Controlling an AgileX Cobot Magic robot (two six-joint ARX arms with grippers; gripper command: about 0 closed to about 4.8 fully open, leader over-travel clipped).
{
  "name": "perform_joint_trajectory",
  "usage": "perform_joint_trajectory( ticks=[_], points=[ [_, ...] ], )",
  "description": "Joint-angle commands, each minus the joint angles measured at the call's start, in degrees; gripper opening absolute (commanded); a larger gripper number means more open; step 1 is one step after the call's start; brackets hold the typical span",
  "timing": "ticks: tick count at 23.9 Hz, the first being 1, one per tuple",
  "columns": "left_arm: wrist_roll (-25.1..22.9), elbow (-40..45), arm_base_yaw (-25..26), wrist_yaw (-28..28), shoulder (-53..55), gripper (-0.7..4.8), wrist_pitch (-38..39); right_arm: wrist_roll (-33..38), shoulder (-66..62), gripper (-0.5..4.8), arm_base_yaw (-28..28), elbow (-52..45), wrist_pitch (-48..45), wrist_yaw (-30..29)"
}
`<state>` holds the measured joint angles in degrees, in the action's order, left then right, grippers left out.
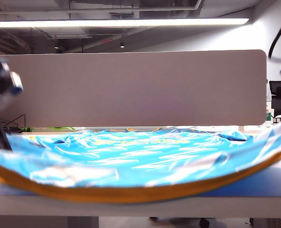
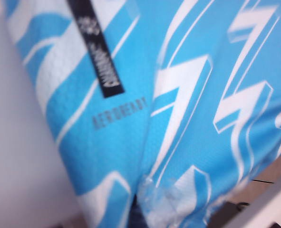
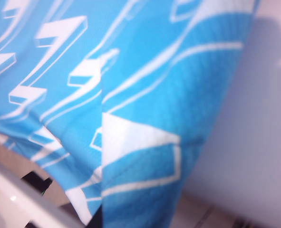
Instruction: Fold the bottom side of the soccer jersey horizontally towards the center, about one-third of the way, then fold the sleeve back towards the center, creating a straight line along the edge of the the soccer jersey, and finally fold the bottom of the soccer jersey up towards the top, creating a neat rectangle.
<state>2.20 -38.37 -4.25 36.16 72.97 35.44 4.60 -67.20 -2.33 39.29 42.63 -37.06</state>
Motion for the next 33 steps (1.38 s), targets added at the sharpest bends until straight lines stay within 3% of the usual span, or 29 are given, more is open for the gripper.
perform_joint_trajectory(
  ticks=[1,4,6,13,16,18,21,23,25,29,33],
  points=[
    [-0.1,0.0,0.0,0.1,-8.1,-0.06,10.5,-0.2,8.4,-0.06,0.9,0.2,11.8,-0.2],
    [-0.3,-0.1,0.0,0.3,-17.1,-0.06,18.6,0.3,18.3,-0.06,2.2,0.2,18.6,-0.1],
    [1.2,-0.1,0.1,5.5,-30.0,-0.06,24.4,6.6,30.6,-0.06,4.6,0.2,23.2,1.6],
    [11.7,-0.1,0.1,4.0,-45.7,-0.06,24.5,18.4,47.0,-0.06,5.1,0.2,23.6,1.9],
    [12.8,-0.1,0.1,5.6,-46.1,-0.06,23.9,19.4,48.6,-0.06,5.0,0.2,22.4,1.2],
    [13.0,-0.1,0.1,1.9,-45.0,-0.06,17.9,19.4,46.9,-0.06,5.0,0.2,16.2,4.3],
    [14.8,-0.1,0.1,0.9,-40.6,-0.06,7.3,19.4,41.3,-0.06,5.0,0.2,5.5,5.6],
    [17.5,-0.1,0.2,1.4,-32.7,-0.06,-5.2,19.4,32.2,-0.06,5.0,0.3,-5.4,5.7],
    [19.4,-0.2,0.2,5.2,-23.3,-0.06,-18.8,19.4,20.7,-0.06,4.9,0.6,-16.3,5.6],
    [20.6,-4.8,0.2,3.6,-5.7,-0.06,-32.0,19.3,0.0,-0.06,5.0,7.0,-27.8,4.7],
    [20.3,-12.6,0.2,2.9,9.0,-0.06,-35.5,17.2,-15.0,-0.06,5.0,16.9,-29.6,3.5]
  ],
)
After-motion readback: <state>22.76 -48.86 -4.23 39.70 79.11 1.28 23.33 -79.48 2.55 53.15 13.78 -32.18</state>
